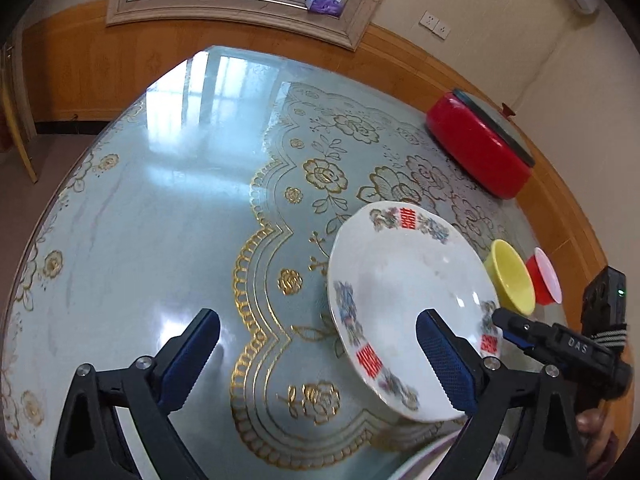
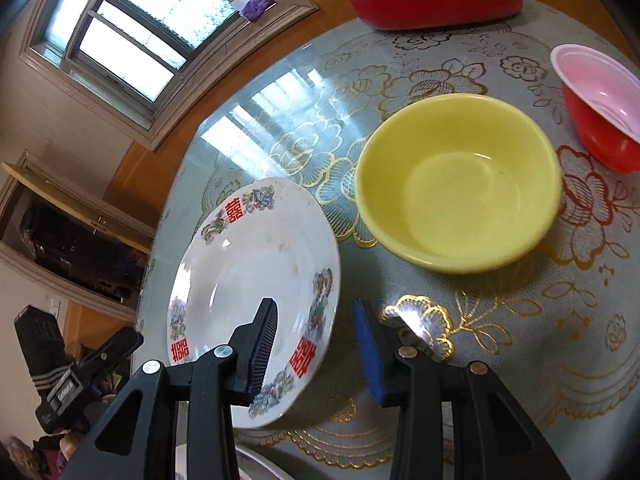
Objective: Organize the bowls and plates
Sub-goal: 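Close the left tool on the second white plate rim while the right tool grips it too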
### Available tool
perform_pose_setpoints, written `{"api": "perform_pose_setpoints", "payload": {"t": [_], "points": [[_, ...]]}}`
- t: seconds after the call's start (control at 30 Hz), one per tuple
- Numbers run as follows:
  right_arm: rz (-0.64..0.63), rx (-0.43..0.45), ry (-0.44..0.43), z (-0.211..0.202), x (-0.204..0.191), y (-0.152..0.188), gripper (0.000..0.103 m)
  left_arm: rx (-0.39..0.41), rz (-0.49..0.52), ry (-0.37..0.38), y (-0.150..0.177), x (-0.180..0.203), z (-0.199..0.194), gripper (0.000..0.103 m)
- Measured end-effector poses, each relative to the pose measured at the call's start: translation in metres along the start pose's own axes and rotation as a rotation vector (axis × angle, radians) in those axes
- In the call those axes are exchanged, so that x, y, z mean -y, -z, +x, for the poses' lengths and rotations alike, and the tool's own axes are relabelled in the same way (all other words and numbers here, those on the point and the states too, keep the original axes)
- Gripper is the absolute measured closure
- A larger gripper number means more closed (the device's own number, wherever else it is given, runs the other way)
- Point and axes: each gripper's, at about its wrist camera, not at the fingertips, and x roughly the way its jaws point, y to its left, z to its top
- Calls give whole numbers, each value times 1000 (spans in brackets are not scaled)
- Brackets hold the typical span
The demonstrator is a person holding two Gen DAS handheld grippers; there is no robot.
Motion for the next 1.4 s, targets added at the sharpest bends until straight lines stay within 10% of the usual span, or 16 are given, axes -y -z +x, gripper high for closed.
{"api": "perform_pose_setpoints", "payload": {"t": [0.3,0.47,1.4], "points": [[-69,-19,15,19,-12,-4,66,-74,-5,64,-19,4,43,39],[-101,-45,38,31,-14,-5,75,-124,14,104,-20,7,61,78],[-263,-33,61,14,-31,3,82,-47,102,100,12,21,24,79]]}}
